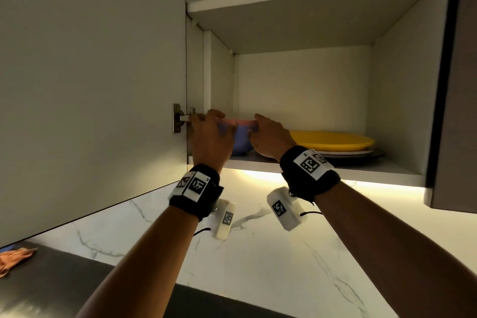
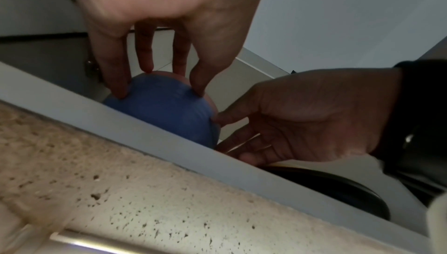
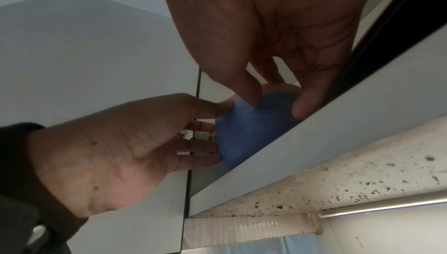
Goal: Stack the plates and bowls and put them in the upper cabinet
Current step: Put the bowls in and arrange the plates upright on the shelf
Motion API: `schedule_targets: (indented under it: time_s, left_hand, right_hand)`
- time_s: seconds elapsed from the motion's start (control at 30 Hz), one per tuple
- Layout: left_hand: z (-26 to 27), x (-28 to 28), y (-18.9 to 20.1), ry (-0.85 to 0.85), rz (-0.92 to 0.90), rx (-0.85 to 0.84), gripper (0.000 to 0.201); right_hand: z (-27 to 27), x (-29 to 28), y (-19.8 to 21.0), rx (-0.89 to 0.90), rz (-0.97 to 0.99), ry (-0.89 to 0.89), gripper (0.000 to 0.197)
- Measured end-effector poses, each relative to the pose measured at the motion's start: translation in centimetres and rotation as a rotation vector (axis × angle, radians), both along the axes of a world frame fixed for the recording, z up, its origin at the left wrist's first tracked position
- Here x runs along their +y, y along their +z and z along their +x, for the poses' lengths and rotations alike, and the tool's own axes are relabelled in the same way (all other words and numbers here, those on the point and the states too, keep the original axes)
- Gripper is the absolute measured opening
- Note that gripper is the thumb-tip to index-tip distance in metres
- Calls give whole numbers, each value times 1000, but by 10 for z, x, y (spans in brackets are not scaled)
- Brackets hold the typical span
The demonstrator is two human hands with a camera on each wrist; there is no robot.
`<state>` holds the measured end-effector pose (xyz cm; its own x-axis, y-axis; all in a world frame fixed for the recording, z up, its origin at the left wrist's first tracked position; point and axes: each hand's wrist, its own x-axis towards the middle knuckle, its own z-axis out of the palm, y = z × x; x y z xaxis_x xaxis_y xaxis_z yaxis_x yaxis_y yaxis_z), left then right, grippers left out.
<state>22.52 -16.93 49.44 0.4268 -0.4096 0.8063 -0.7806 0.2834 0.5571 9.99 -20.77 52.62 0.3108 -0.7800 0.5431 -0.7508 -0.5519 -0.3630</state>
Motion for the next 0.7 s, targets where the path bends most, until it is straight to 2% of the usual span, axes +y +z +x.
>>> schedule_targets:
  time_s: [0.17, 0.27, 0.37, 0.47, 0.57, 0.63, 0.7]
  left_hand:
    - [-3, -4, 4, 23, 2, -43, 36]
    - [0, -5, 6, 18, 24, -10, 35]
    - [2, -4, 6, -18, 37, 40, 38]
    - [-2, -1, 4, 30, -11, 0, 43]
    - [-13, 3, 7, 85, -157, -81, 37]
    - [-26, 9, 11, 45, -239, -142, 27]
    - [-40, 13, 14, -29, -245, -191, 17]
  right_hand:
    - [-12, -1, 5, -27, 15, 3, 59]
    - [-25, -1, 8, -57, -13, 1, 59]
    - [-45, -4, 11, -66, -17, -36, 46]
    - [-66, -6, 15, -39, -21, -78, 36]
    - [-89, -3, 19, 61, -22, -94, 43]
    - [-101, 0, 17, 192, 2, -73, 51]
    - [-110, 2, 13, 285, -7, -76, 59]
